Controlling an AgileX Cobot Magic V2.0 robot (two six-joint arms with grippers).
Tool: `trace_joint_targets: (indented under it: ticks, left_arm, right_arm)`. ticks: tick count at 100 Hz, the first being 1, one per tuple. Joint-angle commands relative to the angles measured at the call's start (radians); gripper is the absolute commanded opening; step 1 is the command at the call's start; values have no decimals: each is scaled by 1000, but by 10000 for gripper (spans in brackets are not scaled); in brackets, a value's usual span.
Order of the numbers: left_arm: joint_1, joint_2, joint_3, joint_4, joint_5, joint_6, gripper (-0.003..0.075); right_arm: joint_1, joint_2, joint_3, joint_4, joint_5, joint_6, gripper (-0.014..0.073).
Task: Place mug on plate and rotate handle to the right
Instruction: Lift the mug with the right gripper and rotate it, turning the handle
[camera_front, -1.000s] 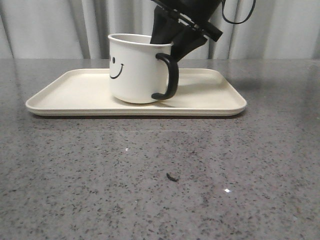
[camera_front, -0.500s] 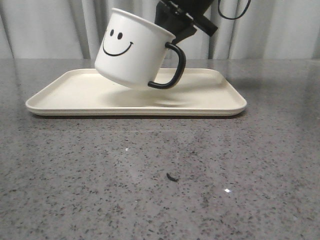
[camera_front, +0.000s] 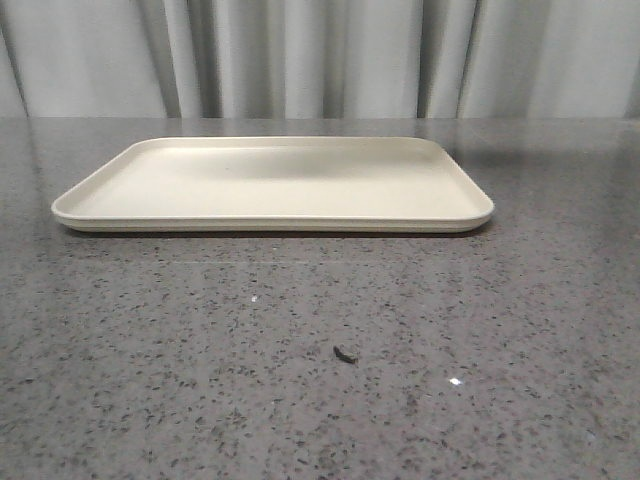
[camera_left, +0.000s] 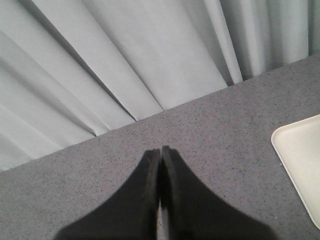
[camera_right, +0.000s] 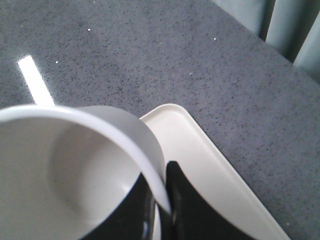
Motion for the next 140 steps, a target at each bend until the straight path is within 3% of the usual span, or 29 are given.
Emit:
trace_joint_targets:
  ticks: [1, 16, 50, 140]
  left_arm:
    - [-5, -11, -16, 24, -31, -5, -19]
    - [-5, -11, -16, 24, -31, -5, -19]
    - [-5, -11, -16, 24, -31, -5, -19]
    - [-5, -11, -16, 24, -31, -5, -19]
  right_arm:
    - [0, -62, -36, 12, 82, -49, -97]
    - [16, -62, -36, -100, 82, -114, -97]
    - [42, -46, -13, -155, 81, -274, -97]
    - [94, -16, 221, -213, 81, -361, -97]
